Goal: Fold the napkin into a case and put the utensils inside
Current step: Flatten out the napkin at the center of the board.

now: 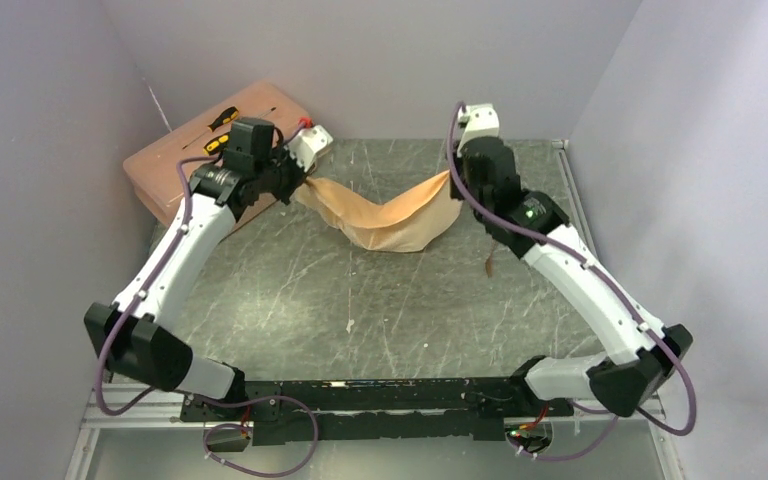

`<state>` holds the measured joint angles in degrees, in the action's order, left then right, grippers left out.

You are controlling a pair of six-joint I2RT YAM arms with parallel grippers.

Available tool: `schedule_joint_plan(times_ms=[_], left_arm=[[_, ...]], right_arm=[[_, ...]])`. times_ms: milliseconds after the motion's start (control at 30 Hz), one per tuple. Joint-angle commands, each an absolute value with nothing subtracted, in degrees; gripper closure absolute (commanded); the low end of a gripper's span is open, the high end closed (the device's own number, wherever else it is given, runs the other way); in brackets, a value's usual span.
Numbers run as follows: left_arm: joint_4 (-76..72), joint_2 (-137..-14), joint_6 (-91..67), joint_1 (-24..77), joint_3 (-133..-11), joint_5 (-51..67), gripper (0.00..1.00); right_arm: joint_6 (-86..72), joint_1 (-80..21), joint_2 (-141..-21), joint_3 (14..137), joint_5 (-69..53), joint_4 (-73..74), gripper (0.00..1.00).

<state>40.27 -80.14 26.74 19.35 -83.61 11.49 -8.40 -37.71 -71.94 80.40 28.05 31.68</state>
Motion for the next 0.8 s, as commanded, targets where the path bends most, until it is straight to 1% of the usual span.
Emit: schedule_joint_plan(times_ms=[0, 133, 333, 433, 500, 600, 700, 767], left_arm=[[34.67, -87.93, 26.05, 19.6, -93.57, 6.9, 0.97], [33.5, -97.45, 25.49, 19.22, -105.67, 2.94, 0.97], [28.47, -105.76, 25.7, 19.06, -120.71, 0.1, 0.97], [25.22, -107.26, 26.67, 19.07, -126.4, -2.49, 0.97], [21.38, -105.4, 26.8, 19.06, -125.61, -1.96, 0.97], [19.55, -99.71, 26.61, 19.07, -120.52, 0.92, 0.97], [24.43, -92.95, 26.62, 19.09, -111.96, 5.32, 0.97], [28.75, -87.78, 27.06, 19.07, -102.78, 7.42, 0.97]], right_arm=[[-4.11, -30.59, -77.54, 88.36, 21.7, 27.79, 1.0], [-0.71, -26.8, -87.03, 99.73, 19.32, 26.1, 1.0], [1.97, -22.89, -98.0, 119.01, 17.56, 25.7, 1.0], [2.48, -22.4, -99.49, 124.52, 17.89, 23.95, 1.0], [2.49, -22.41, -98.66, 126.19, 17.62, 24.53, 1.0], [2.67, -23.4, -93.72, 121.43, 16.55, 25.03, 1.0], [4.05, -27.16, -86.18, 108.06, 18.22, 25.95, 1.0], [3.84, -30.25, -80.65, 97.25, 19.98, 27.03, 1.0]])
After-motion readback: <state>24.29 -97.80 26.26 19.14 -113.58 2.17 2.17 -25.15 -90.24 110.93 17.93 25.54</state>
